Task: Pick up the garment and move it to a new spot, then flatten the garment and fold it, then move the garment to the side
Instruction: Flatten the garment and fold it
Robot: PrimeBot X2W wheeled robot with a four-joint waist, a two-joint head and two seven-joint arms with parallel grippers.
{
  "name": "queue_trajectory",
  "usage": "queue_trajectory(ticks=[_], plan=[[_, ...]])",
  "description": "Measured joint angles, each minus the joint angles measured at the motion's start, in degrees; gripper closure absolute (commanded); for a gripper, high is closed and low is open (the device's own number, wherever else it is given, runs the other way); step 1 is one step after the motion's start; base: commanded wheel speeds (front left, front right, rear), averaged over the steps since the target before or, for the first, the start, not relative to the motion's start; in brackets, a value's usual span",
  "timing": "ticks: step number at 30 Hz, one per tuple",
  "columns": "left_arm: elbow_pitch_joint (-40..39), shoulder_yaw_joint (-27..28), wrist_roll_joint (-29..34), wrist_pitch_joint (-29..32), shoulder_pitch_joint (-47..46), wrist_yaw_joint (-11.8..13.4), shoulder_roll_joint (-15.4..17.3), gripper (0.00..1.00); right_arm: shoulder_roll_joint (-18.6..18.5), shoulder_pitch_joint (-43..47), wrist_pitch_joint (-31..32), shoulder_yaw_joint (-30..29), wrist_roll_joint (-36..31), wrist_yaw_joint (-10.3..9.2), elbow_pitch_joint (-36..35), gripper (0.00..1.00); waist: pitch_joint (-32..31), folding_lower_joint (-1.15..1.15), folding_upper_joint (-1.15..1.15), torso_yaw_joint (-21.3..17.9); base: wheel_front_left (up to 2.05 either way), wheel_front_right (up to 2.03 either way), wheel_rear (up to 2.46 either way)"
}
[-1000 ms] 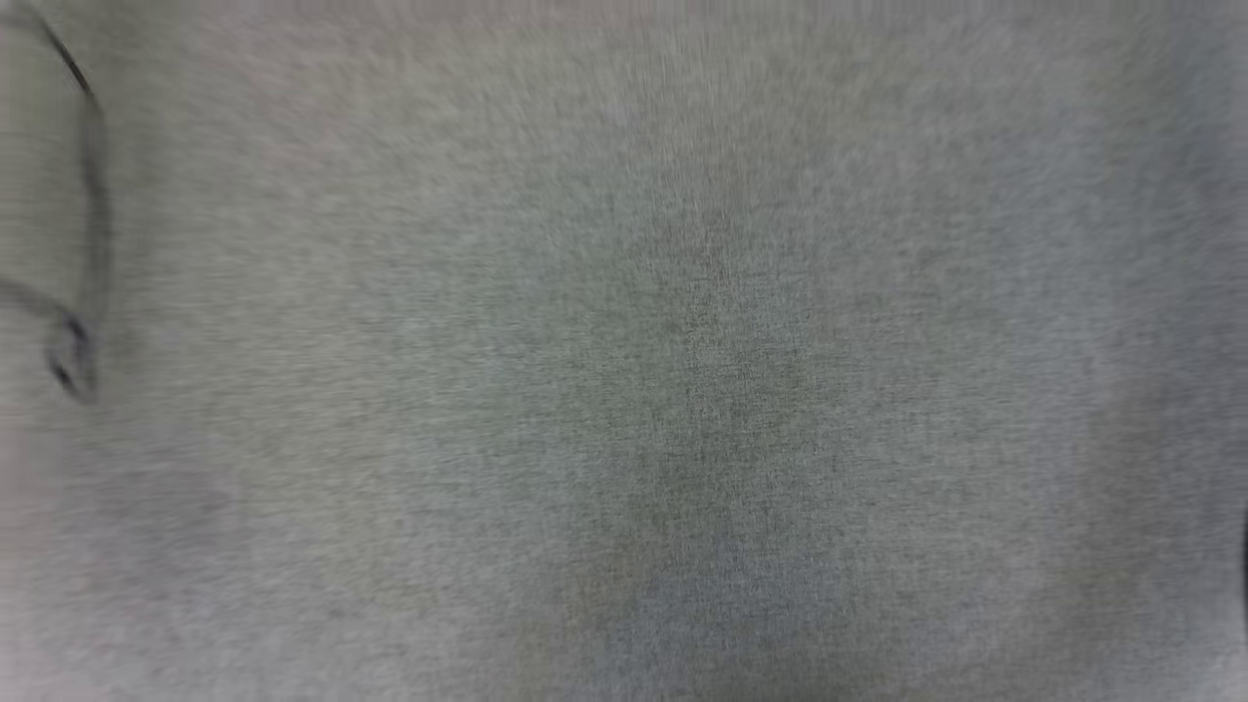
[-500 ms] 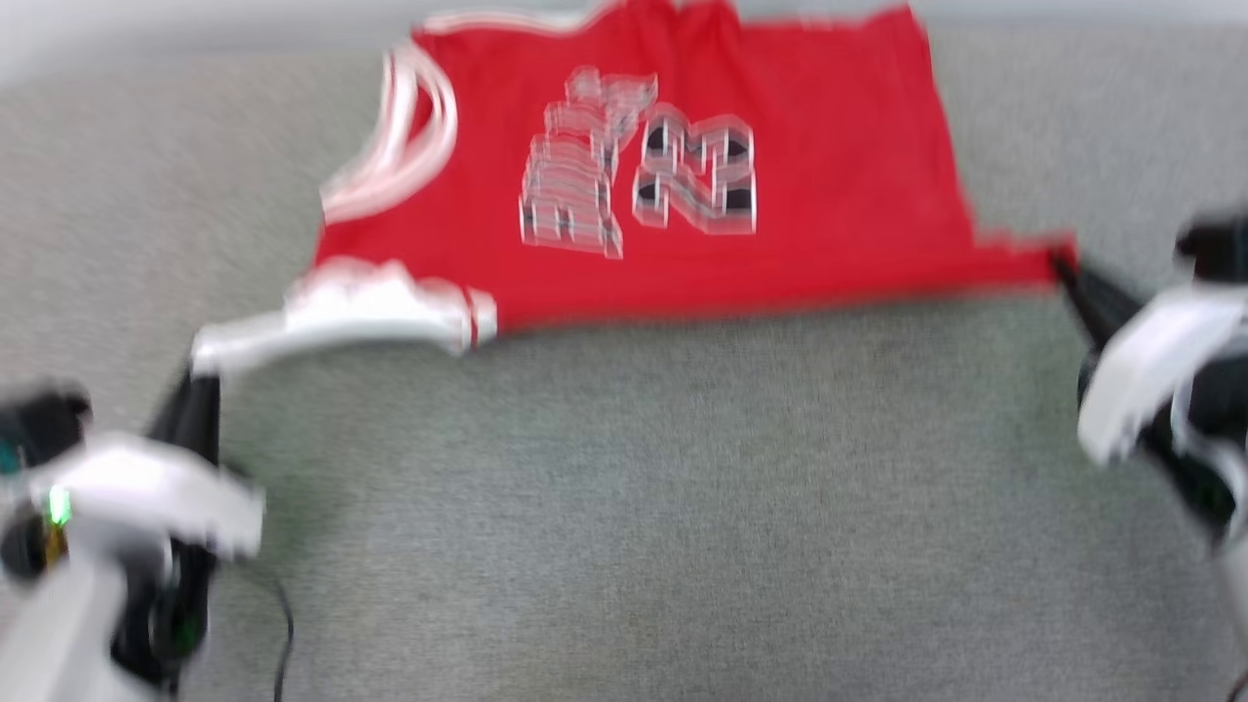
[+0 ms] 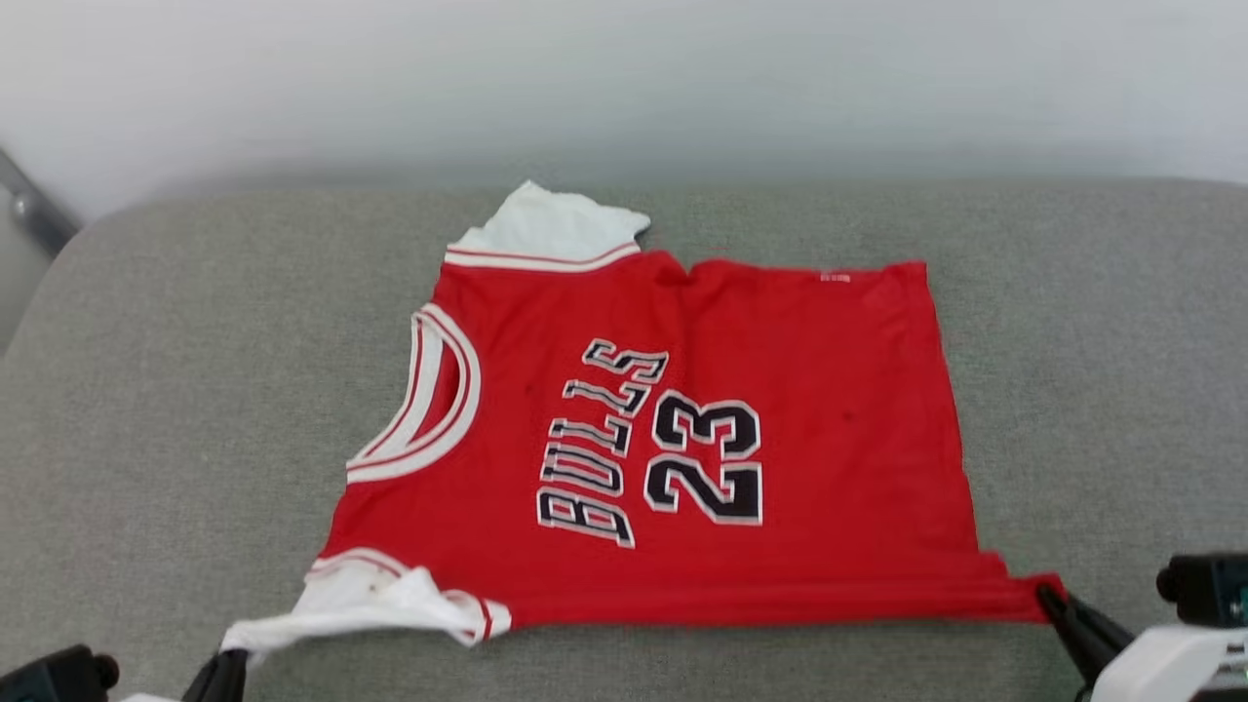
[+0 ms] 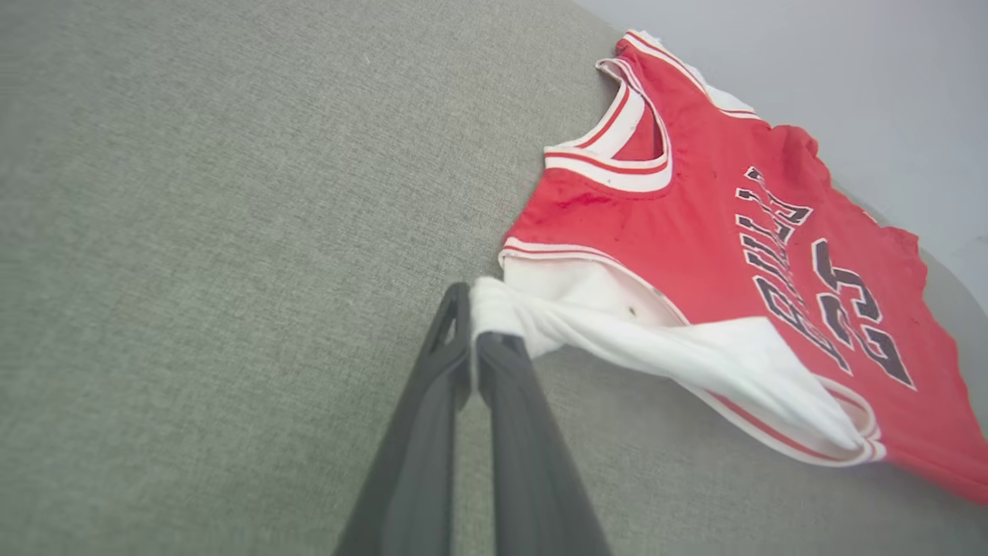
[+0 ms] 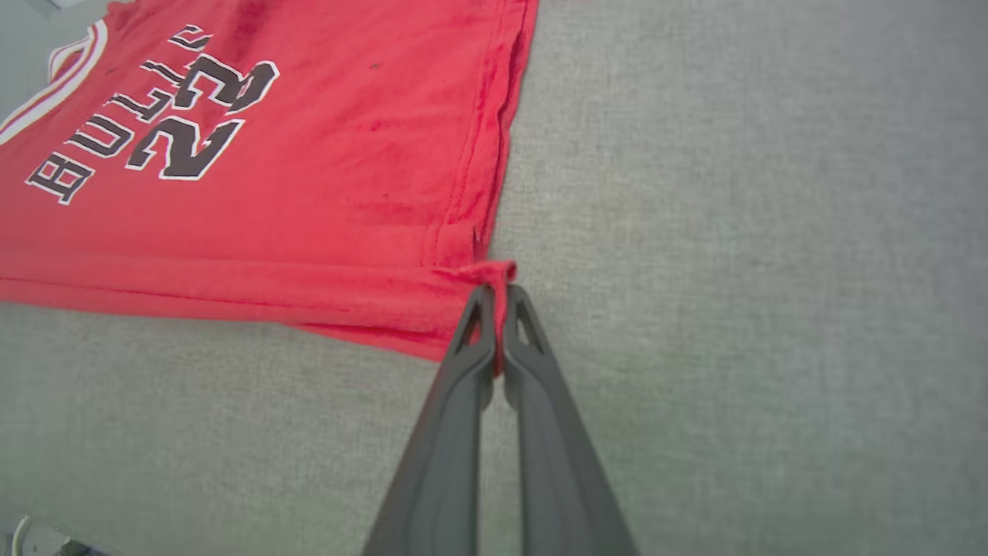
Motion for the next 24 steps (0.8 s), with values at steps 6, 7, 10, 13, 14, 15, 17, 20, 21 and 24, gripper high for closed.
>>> queue_trajectory(ticks=[6,7,10,13,14,15,17,20,21,24], plan=[[-4.85,0.86,-1.27,2.79,3.12,1.91,2.12,1.0,3.61,6.03,4.35,-3.46,-2.53,-0.04,-9.02,1.0,-0.69,0.01,0.0,-0.06,0.0,0.0,0.0],[-5.21,0.7,-0.96,3.25,2.42,1.97,2.46,1.0,3.75,6.02,4.91,-3.45,-2.83,-0.04,-9.43,1.0,-0.7,0.0,0.0,-0.05,0.0,0.0,0.0],[-5.31,-0.46,0.15,4.53,-1.92,1.75,2.94,1.0,3.96,4.11,5.67,-2.93,-2.96,-0.07,-9.44,1.0,-0.53,0.0,0.0,-0.07,0.0,0.0,0.0],[-3.76,-1.87,0.97,5.45,-7.86,1.12,2.74,1.0,3.64,-0.97,5.89,-2.12,-3.05,-0.07,-7.44,1.0,0.46,0.01,0.0,-0.32,0.0,0.0,0.0],[-2.8,-2.43,1.13,5.84,-9.67,0.67,2.22,1.0,3.54,-2.72,5.59,-1.78,-3.02,-0.08,-6.47,1.0,0.96,0.02,0.0,-0.41,0.0,0.0,0.0],[-1.88,-3.22,1.18,6.38,-11.47,0.21,1.75,1.0,3.39,-4.43,5.58,-1.47,-2.83,-0.08,-5.3,1.0,1.51,0.02,0.0,-0.49,0.0,0.0,0.0],[0.4,-4.11,1.71,6.77,-15.3,-0.81,1.27,1.0,2.63,-8.0,5.09,-0.32,-2.64,-0.08,-2.9,1.0,2.86,0.02,0.0,-0.64,0.0,0.0,0.0],[3.89,-4.93,2.45,6.77,-20.97,-2.32,0.52,1.0,1.42,-13.82,4.43,2.43,-2.42,-0.08,0.94,1.0,5.34,0.03,0.0,-0.91,0.0,0.0,0.0],[5.28,-5.22,2.69,6.75,-22.38,-2.88,0.18,1.0,1.03,-15.46,3.97,3.44,-2.37,-0.08,2.35,1.0,6.19,0.03,0.0,-1.03,0.0,0.0,0.0],[8.71,-5.83,3.0,6.17,-25.82,-4.41,-0.79,1.0,0.27,-19.56,2.99,5.0,-1.75,-0.08,6.45,1.0,8.6,0.03,0.0,-1.38,0.0,0.0,0.0]])
